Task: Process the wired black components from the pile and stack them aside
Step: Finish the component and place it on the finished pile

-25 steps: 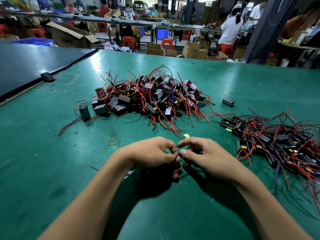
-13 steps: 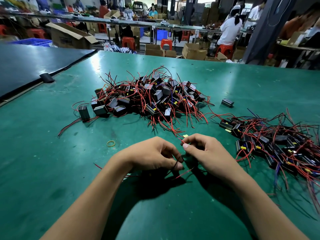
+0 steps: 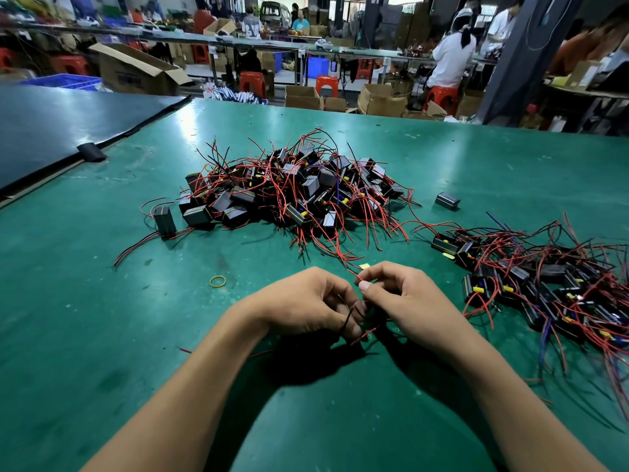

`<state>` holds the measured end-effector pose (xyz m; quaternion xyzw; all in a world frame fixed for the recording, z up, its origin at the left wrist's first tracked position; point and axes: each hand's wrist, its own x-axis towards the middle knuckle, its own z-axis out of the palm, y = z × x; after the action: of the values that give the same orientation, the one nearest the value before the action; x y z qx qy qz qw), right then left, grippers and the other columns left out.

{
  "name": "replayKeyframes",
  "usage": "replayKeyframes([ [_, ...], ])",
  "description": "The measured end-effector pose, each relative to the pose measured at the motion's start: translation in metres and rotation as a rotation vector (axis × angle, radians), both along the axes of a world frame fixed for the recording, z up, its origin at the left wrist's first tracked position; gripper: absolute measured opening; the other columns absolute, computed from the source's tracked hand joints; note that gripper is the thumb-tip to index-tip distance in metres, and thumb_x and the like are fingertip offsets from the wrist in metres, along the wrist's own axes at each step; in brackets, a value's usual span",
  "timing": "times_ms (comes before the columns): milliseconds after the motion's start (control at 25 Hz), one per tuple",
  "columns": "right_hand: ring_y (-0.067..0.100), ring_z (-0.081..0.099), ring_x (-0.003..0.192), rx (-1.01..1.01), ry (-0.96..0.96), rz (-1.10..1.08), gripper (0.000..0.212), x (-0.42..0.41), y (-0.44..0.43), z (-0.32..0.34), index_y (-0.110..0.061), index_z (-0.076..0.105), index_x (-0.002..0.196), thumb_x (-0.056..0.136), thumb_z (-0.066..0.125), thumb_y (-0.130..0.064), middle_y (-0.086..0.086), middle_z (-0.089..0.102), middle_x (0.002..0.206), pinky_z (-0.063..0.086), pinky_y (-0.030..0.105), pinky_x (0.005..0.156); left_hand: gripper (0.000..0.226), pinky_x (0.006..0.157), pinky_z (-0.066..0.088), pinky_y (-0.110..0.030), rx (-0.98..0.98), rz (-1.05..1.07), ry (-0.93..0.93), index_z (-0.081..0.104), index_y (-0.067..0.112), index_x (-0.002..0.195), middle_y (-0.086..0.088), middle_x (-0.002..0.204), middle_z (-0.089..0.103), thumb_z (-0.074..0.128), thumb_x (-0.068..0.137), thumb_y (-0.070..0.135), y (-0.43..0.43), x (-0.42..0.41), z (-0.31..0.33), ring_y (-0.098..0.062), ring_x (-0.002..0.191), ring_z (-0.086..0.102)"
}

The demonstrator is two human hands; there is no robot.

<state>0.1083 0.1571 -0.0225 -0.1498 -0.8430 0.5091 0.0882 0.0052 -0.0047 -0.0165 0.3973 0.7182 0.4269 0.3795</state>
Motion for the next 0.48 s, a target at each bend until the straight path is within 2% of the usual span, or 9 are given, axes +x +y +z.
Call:
replayKeyframes([
  [120, 0.012, 0.063, 0.067, -0.017, 0.003, -0.012, 0.005, 0.0002, 0.0001, 0.0001, -0.024, 0.068, 0.093, 0.096, 0.064, -0.026, -0.002, 0.072, 0.071, 0.054, 0.045, 0.082, 0.012, 0.077, 0.041, -0.037, -0.004, -0.016, -0.014, 0.072, 0.01, 0.093, -0.015, 0.087, 0.071, 0.076, 0.082, 0.008, -0.0026, -0.0016, 0.0003, -0.021, 0.078, 0.054],
  [240, 0.012, 0.062, 0.066, -0.015, 0.002, -0.008, 0.005, 0.0003, -0.0005, 0.0006, -0.025, 0.068, 0.093, 0.096, 0.064, -0.025, -0.001, 0.072, 0.071, 0.054, 0.045, 0.082, 0.012, 0.069, 0.038, -0.036, -0.065, -0.076, -0.002, 0.071, 0.012, 0.098, -0.008, 0.079, 0.068, 0.073, 0.086, 0.013, -0.0021, -0.0017, 0.0, -0.023, 0.072, 0.049],
  [320, 0.013, 0.064, 0.068, -0.018, 0.006, -0.005, 0.005, 0.0003, -0.0001, 0.001, -0.025, 0.068, 0.094, 0.096, 0.064, -0.025, -0.001, 0.073, 0.072, 0.054, 0.044, 0.082, 0.008, 0.069, 0.038, -0.036, -0.062, -0.065, 0.0, 0.068, 0.011, 0.098, -0.011, 0.08, 0.066, 0.068, 0.09, 0.009, 0.0006, -0.0005, -0.0013, -0.024, 0.072, 0.048],
  [400, 0.012, 0.065, 0.071, -0.036, -0.004, 0.022, 0.005, 0.0007, 0.0017, 0.0032, -0.025, 0.067, 0.1, 0.096, 0.063, -0.027, -0.001, 0.074, 0.077, 0.053, 0.038, 0.08, 0.006, 0.073, 0.042, -0.034, -0.046, -0.038, -0.006, 0.066, 0.008, 0.098, -0.014, 0.087, 0.07, 0.064, 0.093, 0.008, 0.0017, -0.0002, -0.0024, -0.022, 0.075, 0.054],
  [480, 0.009, 0.063, 0.073, -0.119, -0.033, 0.105, 0.017, 0.0028, 0.0065, 0.0083, -0.023, 0.063, 0.113, 0.096, 0.064, -0.023, -0.003, 0.073, 0.081, 0.052, 0.024, 0.074, 0.007, 0.074, 0.046, -0.032, -0.031, 0.008, 0.018, 0.066, 0.005, 0.098, -0.015, 0.091, 0.073, 0.062, 0.094, 0.009, 0.0012, -0.0016, -0.0033, -0.019, 0.074, 0.058],
])
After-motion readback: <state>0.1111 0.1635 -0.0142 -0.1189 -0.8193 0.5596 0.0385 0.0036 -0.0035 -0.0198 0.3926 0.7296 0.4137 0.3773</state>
